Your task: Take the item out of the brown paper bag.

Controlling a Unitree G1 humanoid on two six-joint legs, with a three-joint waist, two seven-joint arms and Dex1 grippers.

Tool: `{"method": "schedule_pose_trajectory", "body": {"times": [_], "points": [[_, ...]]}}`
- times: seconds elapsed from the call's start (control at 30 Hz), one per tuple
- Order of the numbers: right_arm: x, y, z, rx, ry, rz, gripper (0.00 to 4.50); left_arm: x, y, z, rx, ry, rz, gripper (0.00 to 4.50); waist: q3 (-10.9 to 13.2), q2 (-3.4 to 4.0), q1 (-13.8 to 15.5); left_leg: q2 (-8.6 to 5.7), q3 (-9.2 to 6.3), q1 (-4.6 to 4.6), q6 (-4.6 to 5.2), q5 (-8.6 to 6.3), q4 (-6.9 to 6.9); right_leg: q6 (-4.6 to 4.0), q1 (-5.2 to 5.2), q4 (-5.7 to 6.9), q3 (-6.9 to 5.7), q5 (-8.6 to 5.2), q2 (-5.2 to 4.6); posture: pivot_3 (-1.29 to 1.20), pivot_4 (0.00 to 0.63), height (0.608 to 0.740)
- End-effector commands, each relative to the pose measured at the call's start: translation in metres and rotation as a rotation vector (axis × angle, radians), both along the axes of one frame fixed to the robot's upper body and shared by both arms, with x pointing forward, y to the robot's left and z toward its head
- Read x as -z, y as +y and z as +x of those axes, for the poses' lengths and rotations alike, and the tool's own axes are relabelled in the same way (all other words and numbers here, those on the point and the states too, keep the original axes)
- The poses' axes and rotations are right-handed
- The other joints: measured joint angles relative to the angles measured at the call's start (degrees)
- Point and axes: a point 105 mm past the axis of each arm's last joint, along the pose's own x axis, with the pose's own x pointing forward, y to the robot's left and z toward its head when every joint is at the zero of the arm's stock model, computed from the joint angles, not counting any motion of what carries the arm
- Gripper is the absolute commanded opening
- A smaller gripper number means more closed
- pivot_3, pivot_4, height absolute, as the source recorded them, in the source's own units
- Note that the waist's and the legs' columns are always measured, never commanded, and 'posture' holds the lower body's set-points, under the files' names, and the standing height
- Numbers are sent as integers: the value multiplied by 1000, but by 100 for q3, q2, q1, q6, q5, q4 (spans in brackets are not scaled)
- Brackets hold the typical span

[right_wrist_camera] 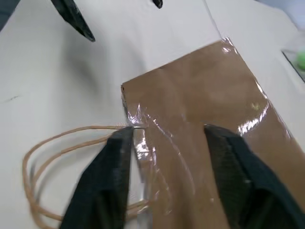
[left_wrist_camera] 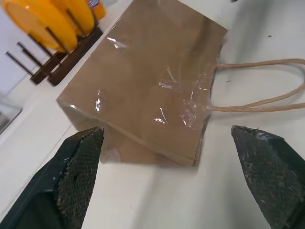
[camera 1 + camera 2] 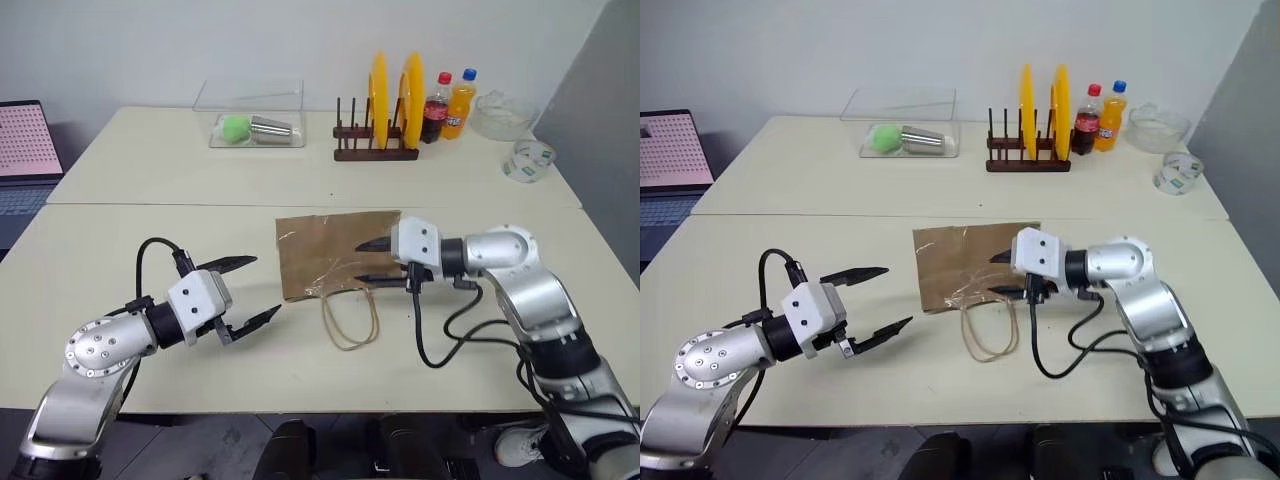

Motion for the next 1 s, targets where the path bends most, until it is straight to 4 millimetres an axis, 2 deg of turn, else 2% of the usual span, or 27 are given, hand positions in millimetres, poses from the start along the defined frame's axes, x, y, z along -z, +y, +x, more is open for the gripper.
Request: {"method": "schedule_pose_trajectory", "body": {"times": [0.03,0.1,0.2,0.3,0.57,0.87,1.0], "points": [[4,-12,-24,94,32,13,3853,2,-5,5,103,-36,77,4500,0,0,1,0,0,0,0,0,-4,1,-1,-1,0,0,0,0,150,740],[15,-20,-38,133,81,-10,4462,10,-9,6,164,-39,116,4500,0,0,2,0,4,-1,0,0,-10,13,-3,-5,2,-8,0,0,150,740],[27,-32,-57,173,150,-42,4462,20,-16,9,231,-34,129,4500,0,-1,-7,0,7,-3,0,0,-11,28,-6,-8,4,-15,0,0,150,740],[33,-40,-68,213,186,-56,4462,28,-28,12,306,-44,138,4500,-2,-3,-8,1,8,-2,0,0,-13,31,-6,-8,2,-16,1,0,150,740],[35,-48,-75,293,202,-48,4462,48,-57,11,487,-80,182,4500,-6,-10,-1,0,8,-3,0,1,-11,35,-2,-10,0,-15,2,0,150,740],[36,-44,-78,316,200,-23,4462,61,-83,17,534,-100,157,4500,-7,-11,-6,0,9,-3,1,1,-9,38,0,-10,1,-15,5,0,150,740],[37,-46,-79,320,205,-24,4500,59,-87,20,537,-101,133,3553,-7,-12,-7,0,7,-2,1,1,-8,38,1,-10,-1,-14,6,0,150,740]]}}
